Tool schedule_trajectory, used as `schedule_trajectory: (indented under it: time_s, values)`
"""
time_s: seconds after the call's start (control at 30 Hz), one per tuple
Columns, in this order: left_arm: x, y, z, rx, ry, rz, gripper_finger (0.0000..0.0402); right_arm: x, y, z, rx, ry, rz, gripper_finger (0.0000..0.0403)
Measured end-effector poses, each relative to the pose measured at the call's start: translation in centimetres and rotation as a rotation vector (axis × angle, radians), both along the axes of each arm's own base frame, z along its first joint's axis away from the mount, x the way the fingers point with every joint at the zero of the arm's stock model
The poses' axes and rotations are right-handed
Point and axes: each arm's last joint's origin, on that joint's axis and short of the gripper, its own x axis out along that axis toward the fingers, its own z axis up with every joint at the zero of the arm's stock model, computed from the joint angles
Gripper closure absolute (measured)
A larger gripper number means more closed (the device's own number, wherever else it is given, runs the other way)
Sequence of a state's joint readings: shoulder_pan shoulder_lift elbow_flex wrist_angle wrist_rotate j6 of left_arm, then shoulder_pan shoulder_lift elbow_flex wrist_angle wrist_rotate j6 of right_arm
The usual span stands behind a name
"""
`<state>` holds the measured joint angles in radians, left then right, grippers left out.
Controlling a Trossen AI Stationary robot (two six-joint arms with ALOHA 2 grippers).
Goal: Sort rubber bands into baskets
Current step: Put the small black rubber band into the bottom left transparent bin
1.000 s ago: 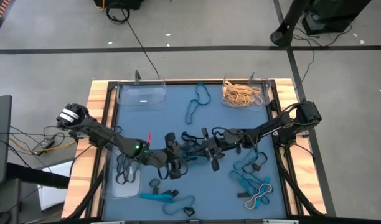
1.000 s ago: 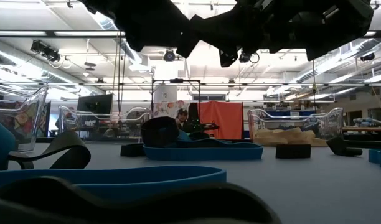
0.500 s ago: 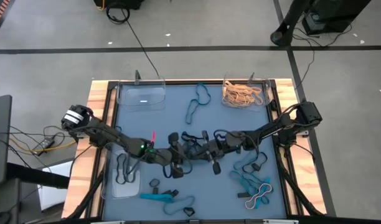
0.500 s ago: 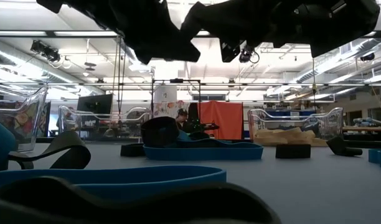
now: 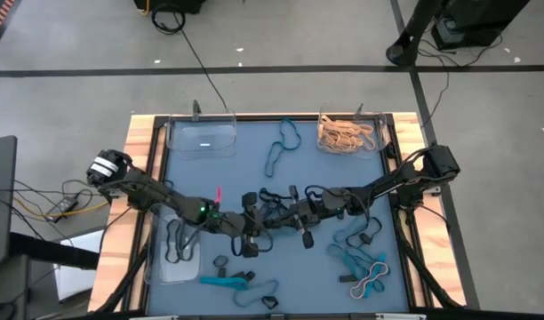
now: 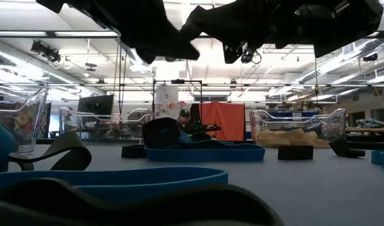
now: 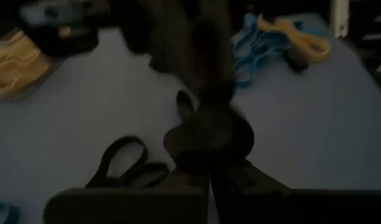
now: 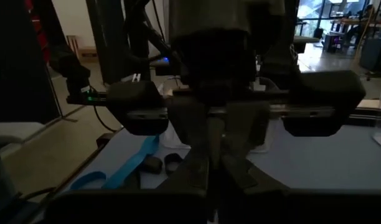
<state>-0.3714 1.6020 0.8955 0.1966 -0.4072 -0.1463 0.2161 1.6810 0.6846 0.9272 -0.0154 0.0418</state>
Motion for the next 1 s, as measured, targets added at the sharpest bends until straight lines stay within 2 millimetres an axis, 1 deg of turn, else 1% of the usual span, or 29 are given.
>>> schedule_trajectory:
  time_s: [0.07,0.13,0.3,0.43,0.5,0.57,0.63,0.73,0.87,1.0]
  values:
    - [-0.02,0.20,-0.14,-0.017,0.014,0.020,0.0365,-0.02,0.10,-0.01,0.008,0.003,0.002,0.0385]
    - [0.01,0.23,-0.11,-0.026,0.009,0.027,0.0339,-0.07,0.29,-0.05,0.014,0.009,0.008,0.0385]
    - [0.00,0.21,-0.11,-0.029,0.009,0.028,0.0251,-0.21,0.88,-0.06,-0.005,0.005,0.025,0.0385]
    - [0.01,0.25,-0.09,-0.054,0.001,0.056,0.0187,-0.20,0.80,-0.15,-0.022,0.011,0.013,0.0385]
    - [0.06,0.20,0.09,-0.049,-0.022,0.072,0.0168,-0.15,0.57,-0.26,-0.031,0.021,0.007,0.0385]
    - [0.13,0.07,0.32,-0.045,-0.047,0.072,0.0162,-0.13,0.38,-0.41,-0.049,0.032,0.010,0.0385]
    - [0.19,-0.03,0.50,-0.035,-0.065,0.061,0.0169,-0.11,0.25,-0.52,-0.054,0.043,0.009,0.0385]
    - [0.21,-0.10,0.56,-0.041,-0.071,0.051,0.0203,-0.10,0.17,-0.58,-0.056,0.049,-0.004,0.0385]
    - [0.15,-0.17,0.39,-0.052,-0.047,0.017,0.0275,-0.08,0.15,-0.52,-0.053,0.043,-0.012,0.0385]
    - [0.15,-0.24,0.38,-0.060,-0.044,0.001,0.0364,-0.08,0.10,-0.52,-0.035,0.047,-0.031,0.0385]
